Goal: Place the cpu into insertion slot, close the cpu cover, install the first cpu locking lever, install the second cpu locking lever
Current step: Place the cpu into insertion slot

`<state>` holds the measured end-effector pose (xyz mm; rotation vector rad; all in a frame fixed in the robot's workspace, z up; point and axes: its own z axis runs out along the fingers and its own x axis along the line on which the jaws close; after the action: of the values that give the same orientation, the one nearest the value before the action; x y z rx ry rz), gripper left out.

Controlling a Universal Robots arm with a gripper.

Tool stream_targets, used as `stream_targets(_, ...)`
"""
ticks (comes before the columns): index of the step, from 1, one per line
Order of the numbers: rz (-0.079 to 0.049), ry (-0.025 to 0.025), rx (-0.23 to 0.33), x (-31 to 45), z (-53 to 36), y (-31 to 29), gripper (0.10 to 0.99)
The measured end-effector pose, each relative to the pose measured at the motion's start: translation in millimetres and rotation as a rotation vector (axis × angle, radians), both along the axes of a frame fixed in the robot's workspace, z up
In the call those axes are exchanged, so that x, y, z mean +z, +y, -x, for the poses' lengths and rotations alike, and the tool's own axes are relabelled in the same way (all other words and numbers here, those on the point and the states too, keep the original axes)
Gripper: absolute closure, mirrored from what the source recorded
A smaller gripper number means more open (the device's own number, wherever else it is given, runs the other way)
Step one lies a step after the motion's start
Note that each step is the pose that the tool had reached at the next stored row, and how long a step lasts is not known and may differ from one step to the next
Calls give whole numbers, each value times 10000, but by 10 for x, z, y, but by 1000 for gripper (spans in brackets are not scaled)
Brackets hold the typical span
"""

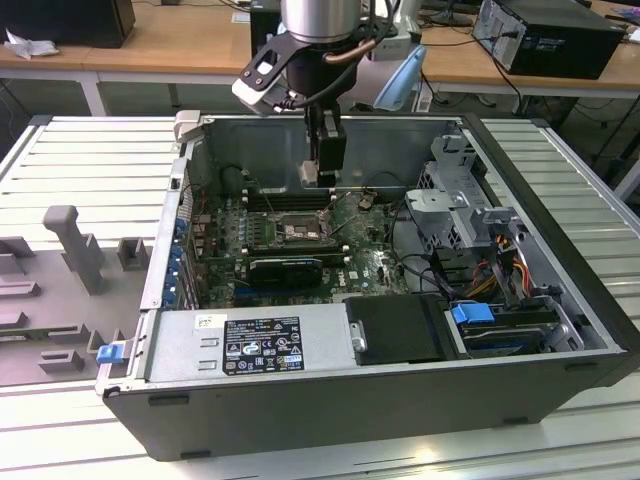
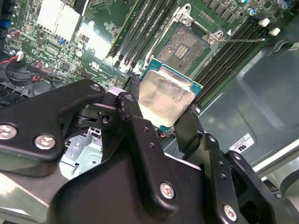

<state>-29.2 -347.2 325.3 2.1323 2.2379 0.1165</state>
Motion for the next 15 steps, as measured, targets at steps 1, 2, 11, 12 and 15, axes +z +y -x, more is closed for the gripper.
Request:
stream_targets(1, 4, 1, -11, -15, 0, 2, 545)
stream_targets(2, 7, 2, -22, -29, 0, 3, 545)
stream_targets(11, 8, 8, -96, -133, 7, 10, 545)
stream_targets(12, 8, 8, -102, -139, 8, 10, 545)
stream_targets(15, 8, 11, -123, -161, 10, 12, 545)
